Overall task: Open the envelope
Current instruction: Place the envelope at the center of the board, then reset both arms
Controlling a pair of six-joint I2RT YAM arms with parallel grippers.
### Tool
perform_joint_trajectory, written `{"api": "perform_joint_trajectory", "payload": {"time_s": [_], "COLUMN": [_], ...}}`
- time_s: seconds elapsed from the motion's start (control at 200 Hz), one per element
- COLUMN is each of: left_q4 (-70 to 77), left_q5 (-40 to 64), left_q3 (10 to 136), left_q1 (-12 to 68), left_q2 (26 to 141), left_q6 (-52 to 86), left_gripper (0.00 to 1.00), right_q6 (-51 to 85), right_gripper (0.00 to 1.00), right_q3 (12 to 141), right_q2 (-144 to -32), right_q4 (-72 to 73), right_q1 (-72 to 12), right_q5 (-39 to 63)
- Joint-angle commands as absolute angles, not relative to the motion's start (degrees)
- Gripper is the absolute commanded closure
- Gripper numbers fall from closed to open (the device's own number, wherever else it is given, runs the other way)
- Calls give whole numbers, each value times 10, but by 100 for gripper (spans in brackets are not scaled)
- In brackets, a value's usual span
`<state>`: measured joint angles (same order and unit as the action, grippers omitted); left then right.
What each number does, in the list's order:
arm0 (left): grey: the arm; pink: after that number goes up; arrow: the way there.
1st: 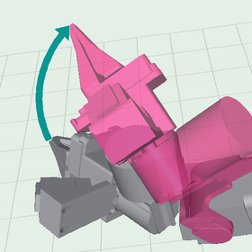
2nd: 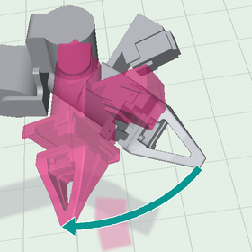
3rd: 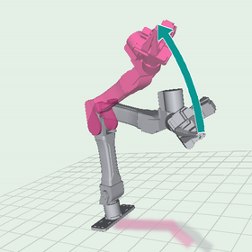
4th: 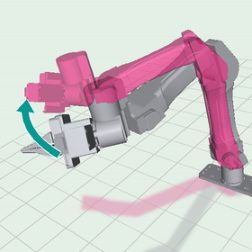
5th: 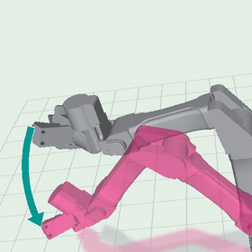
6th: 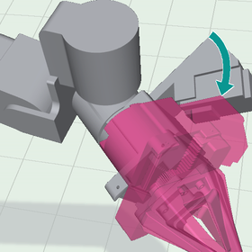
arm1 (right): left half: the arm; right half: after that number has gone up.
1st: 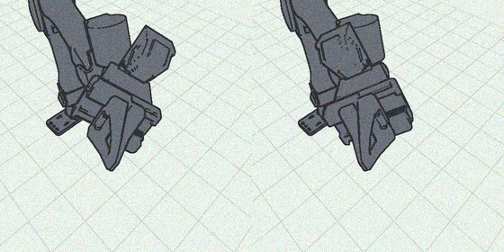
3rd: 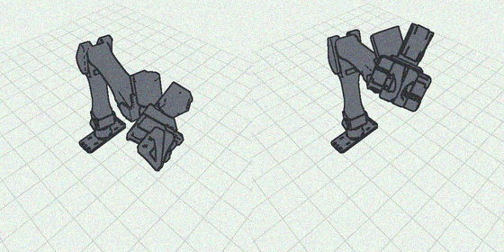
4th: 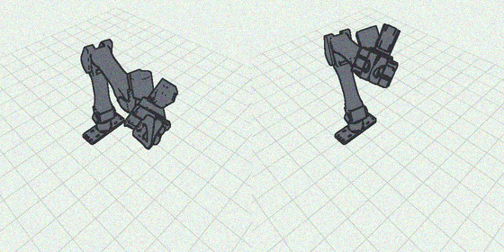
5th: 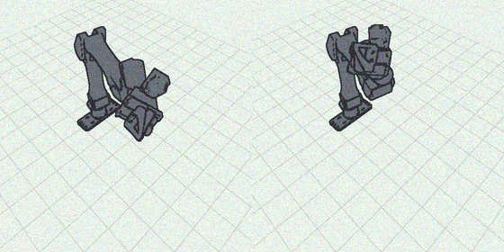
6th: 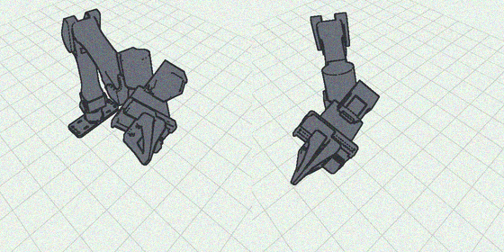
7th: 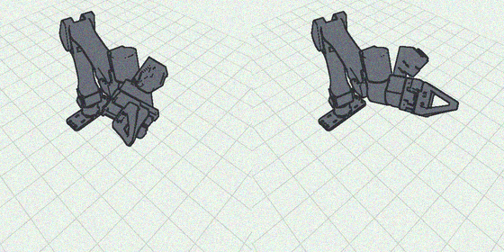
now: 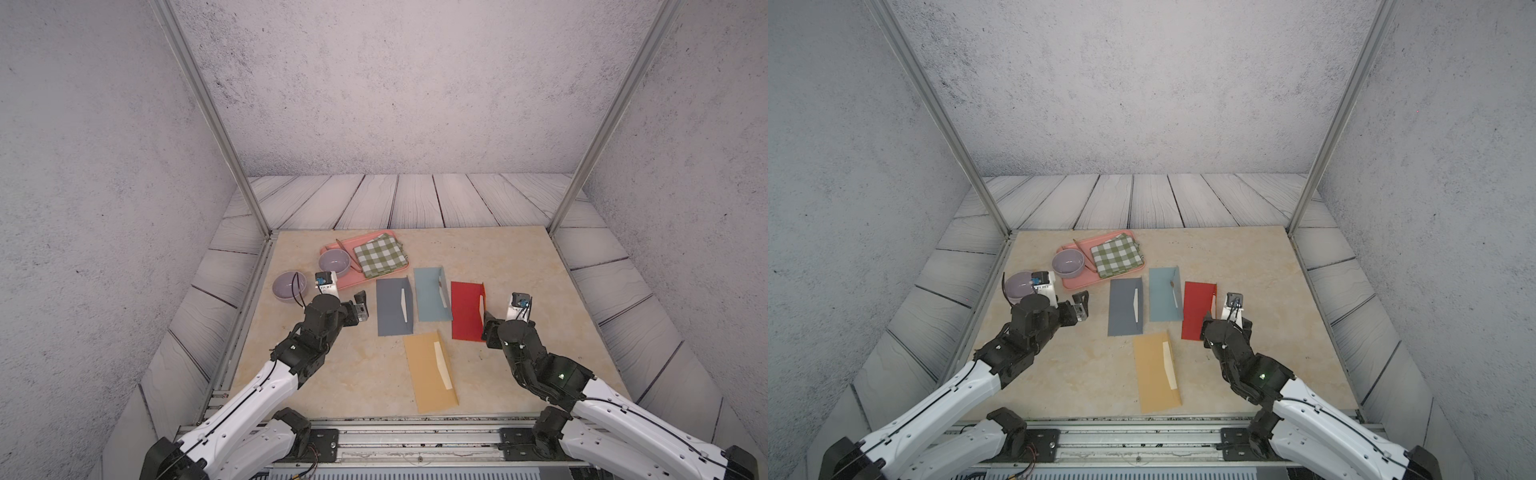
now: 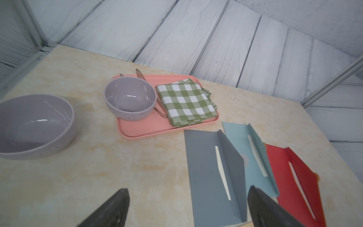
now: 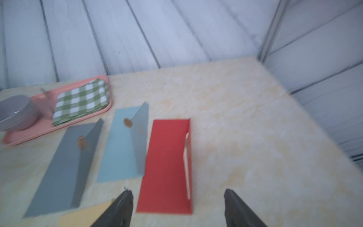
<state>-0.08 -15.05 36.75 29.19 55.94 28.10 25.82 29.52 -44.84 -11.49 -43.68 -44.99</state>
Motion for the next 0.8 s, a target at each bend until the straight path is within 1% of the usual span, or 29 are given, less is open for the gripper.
{"api": "perform_joint_trajectory", "payload": {"time_s": [0.0, 0.095, 0.185, 0.245, 0.295, 0.35, 0.435, 0.465, 0.53, 0.626, 0.656, 0.796], "left_q4": [5, 15, 64, 89, 94, 120, 161, 181, 211, 242, 257, 253], "left_q5": [-219, -213, -218, -224, -239, -248, -295, -306, -291, -286, -276, -252], "left_q3": [413, 426, 417, 412, 411, 401, 383, 374, 357, 331, 324, 336], "left_q1": [258, 220, 194, 178, 165, 154, 146, 142, 126, 108, 103, 90], "left_q2": [602, 628, 639, 650, 663, 683, 709, 717, 725, 742, 753, 782], "left_q6": [242, 252, 231, 215, 214, 192, 128, 109, 66, 40, 32, -2], "left_gripper": [1, 1, 1, 1, 1, 1, 1, 1, 1, 1, 1, 1], "right_q6": [77, 90, 71, 79, 98, 100, 109, 119, 100, 84, 85, 56], "right_gripper": [21, 18, 16, 14, 10, 0, 1, 1, 1, 1, 1, 1], "right_q3": [284, 323, 330, 335, 339, 335, 334, 341, 343, 325, 333, 327], "right_q2": [-495, -556, -608, -632, -650, -675, -721, -734, -764, -800, -804, -816], "right_q4": [44, -4, 15, 20, 23, 48, 81, 74, 90, 153, 141, 202], "right_q1": [-394, -331, -295, -263, -237, -208, -174, -162, -141, -121, -111, -68], "right_q5": [-563, -532, -526, -487, -444, -419, -439, -429, -392, -390, -382, -286]}}
